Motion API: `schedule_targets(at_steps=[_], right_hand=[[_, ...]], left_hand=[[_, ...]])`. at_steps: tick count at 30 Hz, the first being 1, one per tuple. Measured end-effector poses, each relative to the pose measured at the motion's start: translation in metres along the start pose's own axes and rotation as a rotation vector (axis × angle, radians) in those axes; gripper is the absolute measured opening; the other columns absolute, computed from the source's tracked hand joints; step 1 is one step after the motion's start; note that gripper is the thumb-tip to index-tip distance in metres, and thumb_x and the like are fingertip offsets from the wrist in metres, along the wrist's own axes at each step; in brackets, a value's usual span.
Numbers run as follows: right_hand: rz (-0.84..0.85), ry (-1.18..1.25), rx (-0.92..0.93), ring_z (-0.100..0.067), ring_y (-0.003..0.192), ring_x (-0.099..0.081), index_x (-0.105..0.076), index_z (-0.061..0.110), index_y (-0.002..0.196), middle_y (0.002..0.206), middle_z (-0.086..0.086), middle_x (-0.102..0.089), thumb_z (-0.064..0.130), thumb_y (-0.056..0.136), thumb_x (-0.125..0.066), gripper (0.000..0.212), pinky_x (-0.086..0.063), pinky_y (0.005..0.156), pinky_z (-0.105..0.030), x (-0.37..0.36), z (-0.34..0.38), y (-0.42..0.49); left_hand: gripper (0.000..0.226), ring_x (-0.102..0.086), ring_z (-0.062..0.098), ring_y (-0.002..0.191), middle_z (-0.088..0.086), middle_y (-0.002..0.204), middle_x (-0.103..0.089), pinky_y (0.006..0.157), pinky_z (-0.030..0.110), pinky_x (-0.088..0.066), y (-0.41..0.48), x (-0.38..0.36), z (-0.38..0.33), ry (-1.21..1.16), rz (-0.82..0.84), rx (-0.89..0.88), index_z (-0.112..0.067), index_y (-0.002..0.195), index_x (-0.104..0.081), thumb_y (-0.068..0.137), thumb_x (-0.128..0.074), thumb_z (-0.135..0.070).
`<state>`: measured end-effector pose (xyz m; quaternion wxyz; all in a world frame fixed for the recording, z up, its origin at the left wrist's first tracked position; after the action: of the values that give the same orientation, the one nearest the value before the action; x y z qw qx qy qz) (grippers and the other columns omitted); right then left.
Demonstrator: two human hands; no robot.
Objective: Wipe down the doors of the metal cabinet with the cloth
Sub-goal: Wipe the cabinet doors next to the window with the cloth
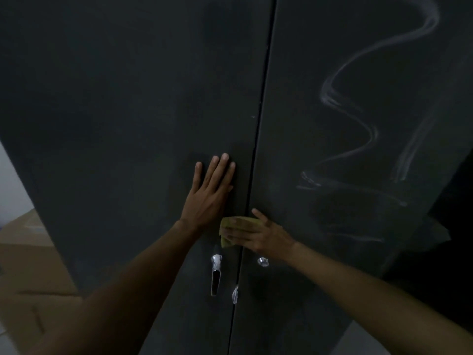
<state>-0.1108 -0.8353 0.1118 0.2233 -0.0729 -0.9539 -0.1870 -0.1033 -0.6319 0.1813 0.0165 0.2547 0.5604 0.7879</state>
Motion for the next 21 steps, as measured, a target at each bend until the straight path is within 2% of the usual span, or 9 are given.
schedule_targets(at_steps=[2, 5, 7, 10, 12, 14, 16, 18, 21], right_hand=[[0.013, -0.008, 0.016, -0.01, 0.143, -0.029, -0.038, 0.029, 0.147, 0.155, 0.014, -0.032, 0.013, 0.098, -0.044, 0.053, -0.012, 0.116, -0.052, -0.001, -0.004, -0.006], [-0.046, -0.048, -0.02, -0.008, 0.14, -0.034, -0.042, 0.033, 0.144, 0.151, 0.016, -0.037, 0.019, 0.095, -0.053, 0.053, -0.019, 0.113, -0.052, 0.004, -0.024, -0.016], [-0.118, -0.041, -0.168, -0.011, 0.142, -0.031, -0.042, 0.033, 0.144, 0.151, 0.013, -0.037, 0.022, 0.094, -0.057, 0.053, -0.018, 0.112, -0.054, 0.01, -0.041, -0.022], [-0.191, -0.003, -0.402, -0.017, 0.148, -0.019, -0.037, 0.028, 0.147, 0.151, 0.01, -0.034, 0.023, 0.099, -0.053, 0.05, -0.016, 0.112, -0.056, 0.015, -0.046, -0.028], [-0.169, 0.03, -0.428, -0.019, 0.145, -0.026, -0.042, 0.03, 0.144, 0.149, 0.011, -0.037, 0.016, 0.096, -0.054, 0.051, -0.023, 0.109, -0.057, 0.013, -0.03, -0.031], [-0.101, 0.065, -0.35, -0.018, 0.141, -0.036, -0.049, 0.032, 0.139, 0.147, 0.012, -0.041, 0.01, 0.092, -0.047, 0.051, -0.03, 0.107, -0.056, 0.009, -0.008, -0.037], [-0.004, 0.079, -0.286, -0.013, 0.137, -0.04, -0.05, 0.034, 0.139, 0.148, 0.014, -0.041, 0.012, 0.089, -0.042, 0.055, -0.031, 0.108, -0.054, 0.006, 0.009, -0.042], [0.053, 0.068, -0.273, -0.012, 0.14, -0.036, -0.045, 0.033, 0.143, 0.152, 0.013, -0.036, 0.013, 0.088, -0.043, 0.058, -0.022, 0.109, -0.054, 0.002, 0.013, -0.046], [0.001, 0.034, -0.338, -0.016, 0.148, -0.013, -0.04, 0.032, 0.145, 0.16, 0.011, -0.017, 0.014, 0.089, -0.046, 0.059, -0.013, 0.113, -0.055, 0.001, 0.002, -0.053]], left_hand=[[0.052, 0.006, 0.021, 0.149, 0.009, 0.161, 0.003, 0.118, 0.051, -0.005, 0.001, 0.002, -0.002, 0.009, 0.01, 0.014, -0.007, 0.149, -0.018, 0.103, -0.037, -0.024], [0.052, 0.007, 0.02, 0.148, 0.018, 0.154, -0.021, 0.118, 0.05, -0.005, 0.003, 0.006, -0.01, -0.025, 0.02, 0.057, -0.004, 0.147, -0.026, 0.101, -0.039, -0.025], [0.053, 0.002, 0.023, 0.148, 0.02, 0.152, -0.023, 0.118, 0.05, -0.005, 0.006, 0.007, -0.017, -0.059, 0.017, 0.102, -0.001, 0.146, -0.032, 0.099, -0.04, -0.026], [0.054, -0.017, 0.032, 0.143, 0.025, 0.15, -0.03, 0.117, 0.05, -0.007, 0.009, 0.004, -0.029, -0.07, 0.01, 0.157, 0.003, 0.142, -0.038, 0.097, -0.042, -0.026], [0.054, -0.013, 0.03, 0.145, 0.024, 0.151, -0.028, 0.118, 0.049, -0.005, 0.009, 0.002, -0.037, -0.07, 0.019, 0.163, 0.003, 0.143, -0.038, 0.098, -0.04, -0.027], [0.055, -0.001, 0.024, 0.147, 0.02, 0.153, -0.023, 0.118, 0.048, -0.001, 0.008, 0.0, -0.043, -0.079, 0.041, 0.159, 0.0, 0.145, -0.033, 0.099, -0.038, -0.028], [0.055, -0.003, 0.025, 0.147, 0.021, 0.153, -0.023, 0.119, 0.047, 0.001, 0.008, -0.002, -0.047, -0.079, 0.053, 0.167, -0.002, 0.146, -0.027, 0.099, -0.037, -0.029], [0.055, -0.001, 0.025, 0.147, 0.022, 0.153, -0.023, 0.118, 0.047, 0.001, 0.009, -0.005, -0.052, -0.077, 0.056, 0.181, -0.004, 0.146, -0.025, 0.098, -0.038, -0.029], [0.057, 0.01, 0.023, 0.148, 0.019, 0.154, -0.017, 0.118, 0.047, 0.003, 0.01, -0.008, -0.06, -0.082, 0.064, 0.199, -0.004, 0.147, -0.023, 0.099, -0.037, -0.03]])
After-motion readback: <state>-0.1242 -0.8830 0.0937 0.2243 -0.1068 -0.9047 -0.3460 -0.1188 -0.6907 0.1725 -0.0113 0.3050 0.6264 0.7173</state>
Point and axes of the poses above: each hand's wrist, its own y-axis towards the middle knuckle, its own x-axis out of the back of the hand, z = x × y, the point moved 1 cm from there along y, towards the middle knuckle
